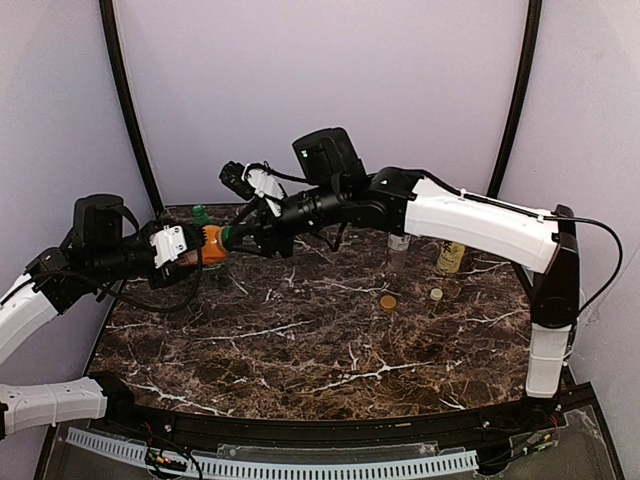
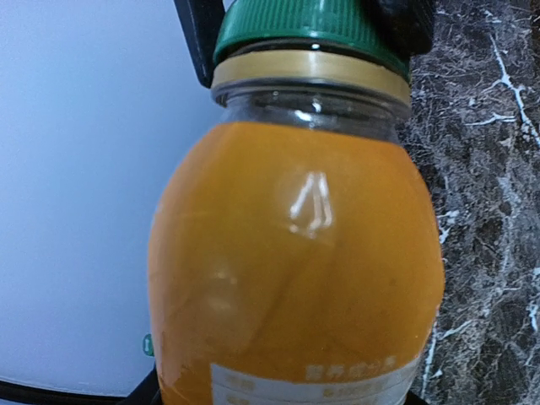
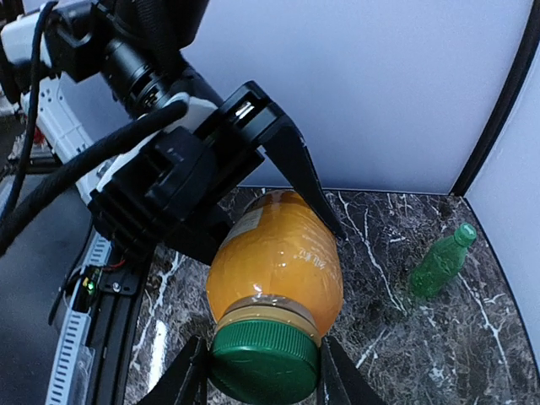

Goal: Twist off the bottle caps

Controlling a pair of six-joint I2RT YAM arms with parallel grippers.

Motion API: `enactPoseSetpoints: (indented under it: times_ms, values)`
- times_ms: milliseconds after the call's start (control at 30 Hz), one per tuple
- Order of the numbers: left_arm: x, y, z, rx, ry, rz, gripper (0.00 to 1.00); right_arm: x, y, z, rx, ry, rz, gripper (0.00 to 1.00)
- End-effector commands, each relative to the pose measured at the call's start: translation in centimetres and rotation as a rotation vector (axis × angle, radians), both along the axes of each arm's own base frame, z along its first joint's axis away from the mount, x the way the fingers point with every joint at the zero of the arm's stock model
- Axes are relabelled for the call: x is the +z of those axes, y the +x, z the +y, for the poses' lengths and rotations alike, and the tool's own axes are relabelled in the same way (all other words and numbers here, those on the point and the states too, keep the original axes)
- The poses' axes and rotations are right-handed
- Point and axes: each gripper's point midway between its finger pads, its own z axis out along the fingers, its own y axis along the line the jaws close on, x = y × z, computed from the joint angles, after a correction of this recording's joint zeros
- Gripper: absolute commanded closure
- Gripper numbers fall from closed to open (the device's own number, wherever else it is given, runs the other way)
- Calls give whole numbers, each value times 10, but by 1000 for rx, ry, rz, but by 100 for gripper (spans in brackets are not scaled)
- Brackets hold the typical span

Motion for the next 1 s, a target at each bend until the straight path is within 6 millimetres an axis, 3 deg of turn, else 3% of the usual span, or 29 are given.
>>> enactPoseSetpoints:
  times_ms: [0,233,400,467,600,667,900,967]
  values:
    - [20,-42,-33,-194,-205,179,95,-29,-19,2,100,-123,-315,100]
    - [19,-61,-41,-269,-250,287,95,-48,-38,-5,220,-194,-607,100]
    - [17,-64,-42,-275,-257,305,95,-54,-28,-6,198,-230,-732,98]
    - [17,-63,-41,-270,-256,303,95,-50,-24,-5,169,-218,-751,86]
    - [14,-61,-39,-255,-251,296,95,-31,-20,-3,91,-152,-716,47]
    - [12,-59,-38,-240,-247,286,96,-14,-18,-4,42,-106,-679,34]
    - [6,-50,-33,-197,-220,243,96,43,-15,-36,-29,118,-443,3]
    - [7,-47,-32,-187,-220,228,96,50,-13,-45,-40,155,-372,1]
